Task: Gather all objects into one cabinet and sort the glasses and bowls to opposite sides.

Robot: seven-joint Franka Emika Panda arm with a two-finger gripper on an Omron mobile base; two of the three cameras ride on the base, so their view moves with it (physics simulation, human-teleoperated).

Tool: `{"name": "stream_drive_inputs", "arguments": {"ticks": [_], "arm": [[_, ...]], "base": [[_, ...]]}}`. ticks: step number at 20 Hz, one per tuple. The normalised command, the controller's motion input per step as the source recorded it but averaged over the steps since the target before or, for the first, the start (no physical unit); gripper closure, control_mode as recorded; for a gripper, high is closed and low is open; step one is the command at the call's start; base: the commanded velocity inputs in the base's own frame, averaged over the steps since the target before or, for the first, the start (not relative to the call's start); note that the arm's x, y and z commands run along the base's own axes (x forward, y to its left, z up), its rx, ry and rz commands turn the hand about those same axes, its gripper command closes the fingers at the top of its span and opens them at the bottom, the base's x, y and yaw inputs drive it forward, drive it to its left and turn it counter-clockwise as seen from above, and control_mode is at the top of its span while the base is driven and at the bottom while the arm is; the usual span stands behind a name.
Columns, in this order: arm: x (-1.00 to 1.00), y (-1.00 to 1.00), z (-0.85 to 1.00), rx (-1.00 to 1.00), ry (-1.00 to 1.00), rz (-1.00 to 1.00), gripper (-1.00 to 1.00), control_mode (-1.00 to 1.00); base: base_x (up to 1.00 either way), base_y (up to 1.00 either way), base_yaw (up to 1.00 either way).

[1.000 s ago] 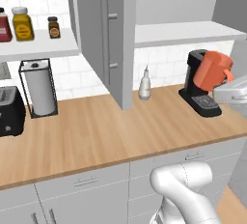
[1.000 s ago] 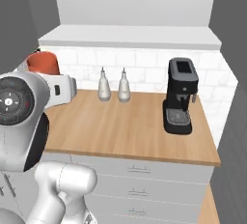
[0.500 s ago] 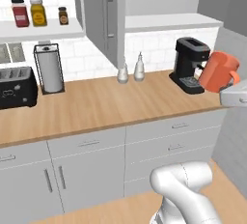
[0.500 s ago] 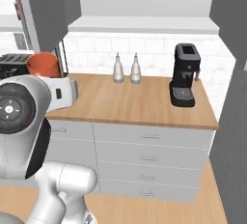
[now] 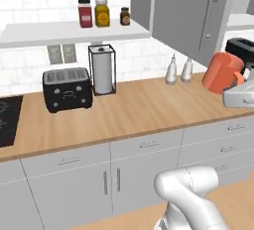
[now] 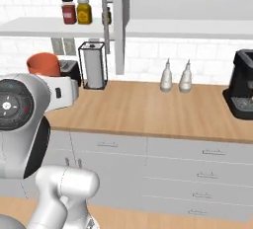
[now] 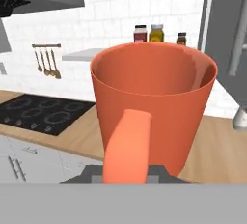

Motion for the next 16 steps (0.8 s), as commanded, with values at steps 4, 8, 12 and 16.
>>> {"name": "stream_drive_inputs", "arguments": {"ticks": [4, 8, 12, 16], "arm": [[0.00, 0.00, 0.00, 0.00, 0.00, 0.00, 1.00, 1.00], [0.00, 0.00, 0.00, 0.00, 0.00, 0.00, 1.00, 1.00], [0.00, 0.00, 0.00, 0.00, 0.00, 0.00, 1.00, 1.00], [0.00, 0.00, 0.00, 0.00, 0.00, 0.00, 1.00, 1.00]], "base": [[0.00, 1.00, 0.00], [-0.11, 1.00, 0.00], [0.02, 1.00, 0.00], [0.00, 1.00, 0.00]]}}
